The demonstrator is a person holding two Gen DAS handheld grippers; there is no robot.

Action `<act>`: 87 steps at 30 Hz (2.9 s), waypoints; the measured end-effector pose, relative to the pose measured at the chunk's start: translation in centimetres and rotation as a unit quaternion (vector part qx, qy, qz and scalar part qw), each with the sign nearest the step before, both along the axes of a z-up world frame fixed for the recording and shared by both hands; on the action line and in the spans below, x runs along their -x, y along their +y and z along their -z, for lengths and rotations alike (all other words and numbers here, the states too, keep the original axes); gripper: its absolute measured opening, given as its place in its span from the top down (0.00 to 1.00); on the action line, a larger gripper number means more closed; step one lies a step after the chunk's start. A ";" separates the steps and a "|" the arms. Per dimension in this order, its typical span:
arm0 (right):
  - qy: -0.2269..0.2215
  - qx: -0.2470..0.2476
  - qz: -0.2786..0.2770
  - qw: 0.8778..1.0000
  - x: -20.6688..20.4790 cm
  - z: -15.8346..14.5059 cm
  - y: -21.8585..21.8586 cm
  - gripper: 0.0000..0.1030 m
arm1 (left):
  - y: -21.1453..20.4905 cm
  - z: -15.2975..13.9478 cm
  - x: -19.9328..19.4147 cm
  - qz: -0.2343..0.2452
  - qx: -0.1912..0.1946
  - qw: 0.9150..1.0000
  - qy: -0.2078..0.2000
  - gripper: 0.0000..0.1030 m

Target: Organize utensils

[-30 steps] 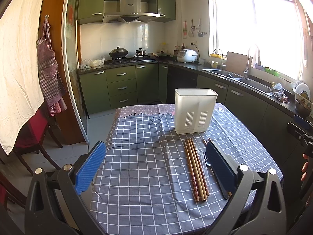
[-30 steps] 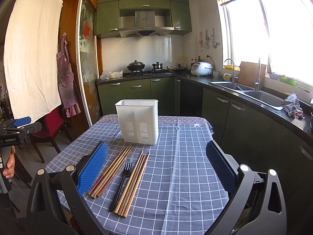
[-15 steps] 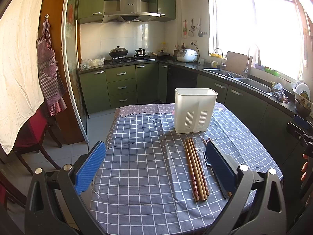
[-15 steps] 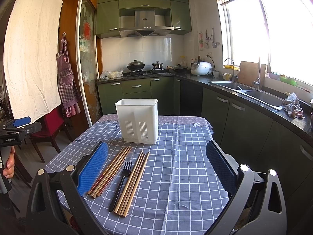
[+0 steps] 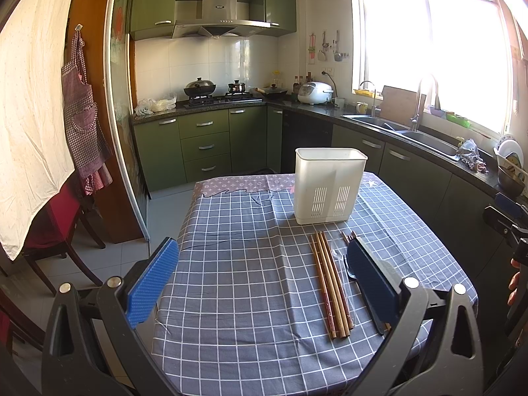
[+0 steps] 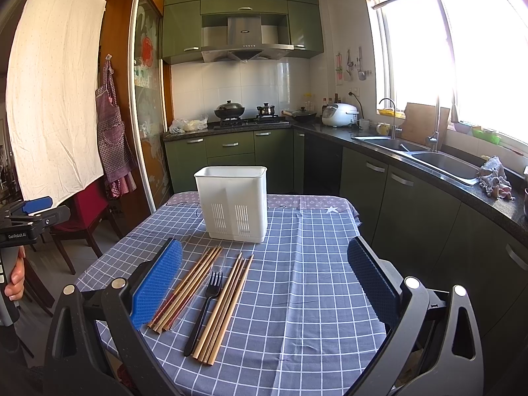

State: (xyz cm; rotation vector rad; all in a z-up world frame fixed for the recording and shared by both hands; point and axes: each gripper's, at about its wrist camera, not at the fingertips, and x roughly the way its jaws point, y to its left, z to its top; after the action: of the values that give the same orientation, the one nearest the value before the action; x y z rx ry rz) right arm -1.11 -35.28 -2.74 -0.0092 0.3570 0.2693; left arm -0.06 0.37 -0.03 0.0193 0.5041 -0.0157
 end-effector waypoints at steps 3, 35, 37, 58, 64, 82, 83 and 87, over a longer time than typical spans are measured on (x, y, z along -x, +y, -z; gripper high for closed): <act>0.001 -0.001 -0.001 1.000 -0.1 0.2 0.2 0.04 | 0.0 0.0 0.0 0.000 0.000 1.000 0.000 0.06; 0.142 0.054 0.008 0.988 -10.8 3.6 -1.2 0.04 | -1.9 5.0 -9.7 0.020 -0.007 0.990 0.141 0.06; 0.162 0.071 0.002 0.984 -12.4 4.2 -0.7 0.04 | -2.4 5.9 -11.8 0.029 0.000 0.985 0.170 0.06; 0.238 0.119 -0.014 0.964 -19.0 8.4 0.7 0.04 | -11.5 13.3 -21.8 0.111 -0.013 0.930 0.349 0.79; 0.240 0.119 -0.020 0.963 -19.1 8.8 0.7 0.04 | -12.6 14.2 -22.1 0.129 -0.005 0.915 0.381 0.92; 0.239 0.121 -0.021 0.963 -18.9 8.8 0.5 0.04 | -16.0 16.1 -22.5 0.122 -0.033 0.907 0.401 0.94; 0.239 0.121 -0.022 0.963 -18.9 8.8 0.5 0.04 | -16.1 16.2 -22.6 0.122 -0.032 0.907 0.401 0.94; 0.239 0.122 -0.024 0.963 -18.9 8.8 0.7 0.04 | -16.4 16.1 -23.2 0.124 -0.041 0.908 0.399 0.93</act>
State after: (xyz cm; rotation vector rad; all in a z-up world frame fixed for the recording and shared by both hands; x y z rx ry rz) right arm 17.80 -34.61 -11.57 -0.1986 0.8715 0.2733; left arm 23.15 -16.04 -16.12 0.1644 1.3229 -0.2605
